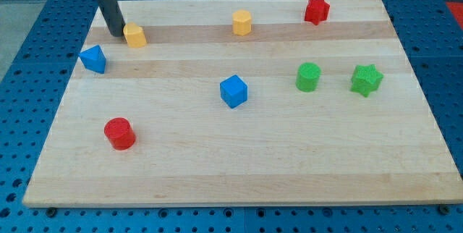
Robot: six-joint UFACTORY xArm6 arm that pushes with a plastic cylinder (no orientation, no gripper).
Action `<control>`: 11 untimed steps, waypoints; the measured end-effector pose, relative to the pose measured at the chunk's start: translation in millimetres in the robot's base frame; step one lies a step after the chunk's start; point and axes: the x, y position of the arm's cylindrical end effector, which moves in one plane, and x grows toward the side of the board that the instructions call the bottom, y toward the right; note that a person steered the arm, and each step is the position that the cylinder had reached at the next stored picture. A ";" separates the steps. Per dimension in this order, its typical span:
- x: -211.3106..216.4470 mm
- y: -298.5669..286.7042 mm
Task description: Move the yellow heart into the blue triangle
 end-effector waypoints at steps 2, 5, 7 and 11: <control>-33.9 66.3; 14.6 0.0; -5.4 -7.4; 49.7 -12.6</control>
